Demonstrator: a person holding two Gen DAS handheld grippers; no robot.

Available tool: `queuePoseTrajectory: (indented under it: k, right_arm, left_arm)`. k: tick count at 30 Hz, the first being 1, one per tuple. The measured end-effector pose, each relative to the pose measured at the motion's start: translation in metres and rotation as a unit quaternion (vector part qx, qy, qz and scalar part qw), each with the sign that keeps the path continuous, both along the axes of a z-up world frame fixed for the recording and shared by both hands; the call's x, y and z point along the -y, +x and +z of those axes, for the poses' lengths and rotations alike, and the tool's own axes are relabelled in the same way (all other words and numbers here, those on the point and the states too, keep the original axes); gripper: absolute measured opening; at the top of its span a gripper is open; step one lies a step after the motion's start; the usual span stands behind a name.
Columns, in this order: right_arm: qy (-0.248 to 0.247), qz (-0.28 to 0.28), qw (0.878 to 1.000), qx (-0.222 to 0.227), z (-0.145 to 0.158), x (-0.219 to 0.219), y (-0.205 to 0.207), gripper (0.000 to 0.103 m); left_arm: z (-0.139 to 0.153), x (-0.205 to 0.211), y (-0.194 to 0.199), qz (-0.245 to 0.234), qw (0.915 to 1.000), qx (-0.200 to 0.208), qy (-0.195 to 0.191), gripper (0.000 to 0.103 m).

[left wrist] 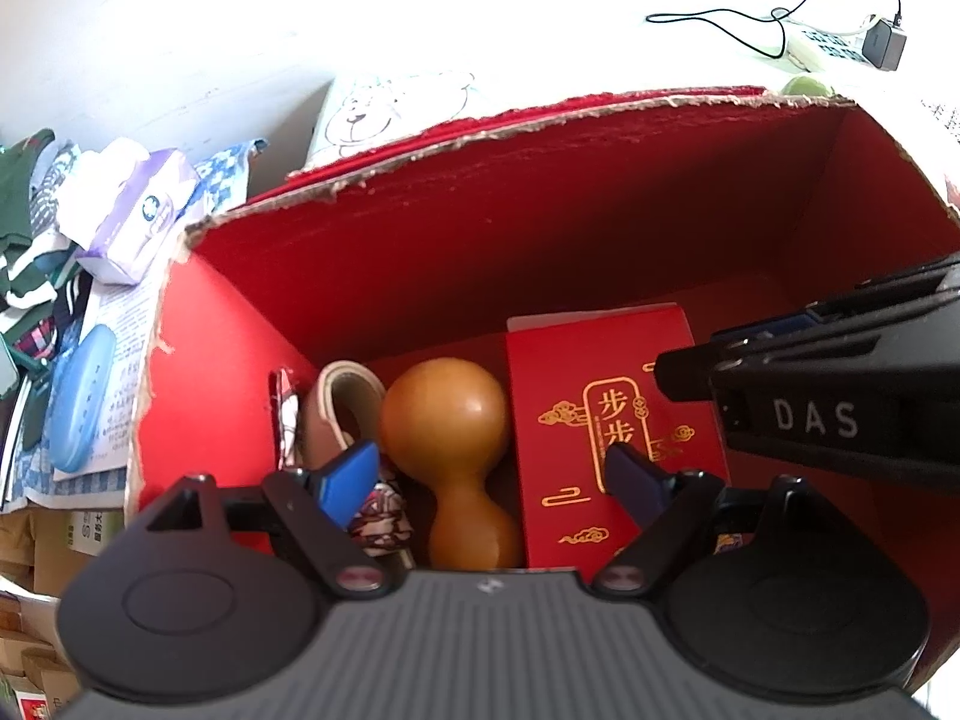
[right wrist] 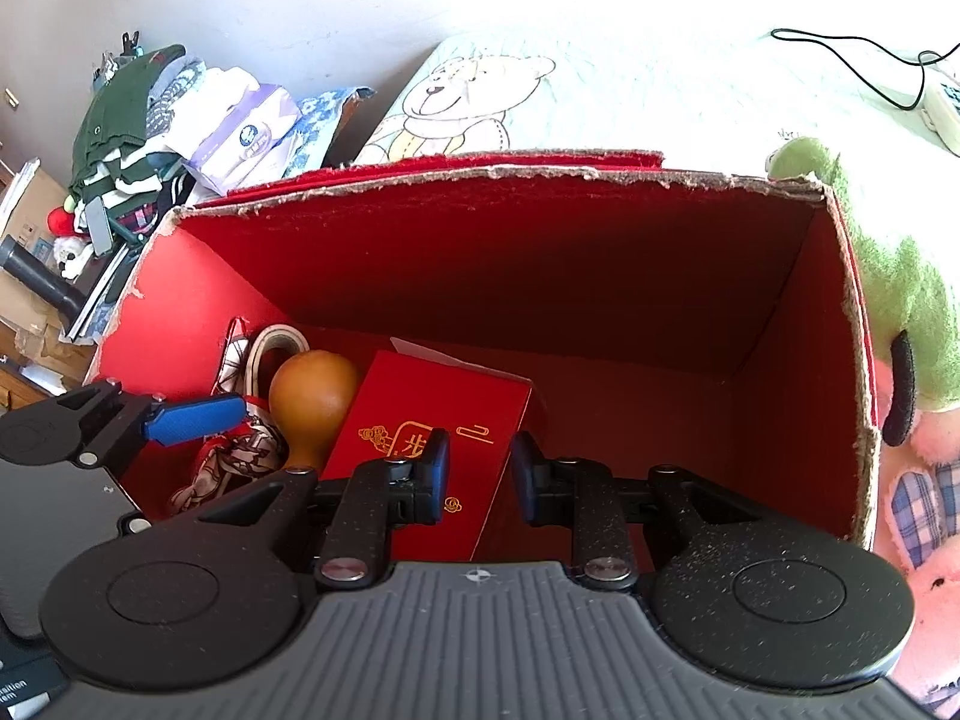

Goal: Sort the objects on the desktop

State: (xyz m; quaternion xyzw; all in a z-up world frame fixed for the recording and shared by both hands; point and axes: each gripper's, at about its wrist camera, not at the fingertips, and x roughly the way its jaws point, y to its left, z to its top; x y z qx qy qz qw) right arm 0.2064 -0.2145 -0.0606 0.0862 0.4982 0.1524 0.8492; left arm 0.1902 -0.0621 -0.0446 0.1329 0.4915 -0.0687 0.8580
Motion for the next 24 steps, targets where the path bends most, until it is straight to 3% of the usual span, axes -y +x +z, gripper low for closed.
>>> queuePoseTrajectory:
  k: [17, 24]
  right_arm:
    - [-0.003, -0.031, 0.999, -0.009, -0.001, 0.005, 0.001, 0.027]
    - [-0.028, -0.04, 0.998, 0.032, 0.009, 0.003, -0.008, 0.027]
  left_arm:
    - [0.001, 0.0, 0.002, 0.002, 1.0, -0.007, 0.0, 0.086]
    - [0.005, -0.001, 0.002, 0.003, 0.9999, -0.011, -0.011, 0.083]
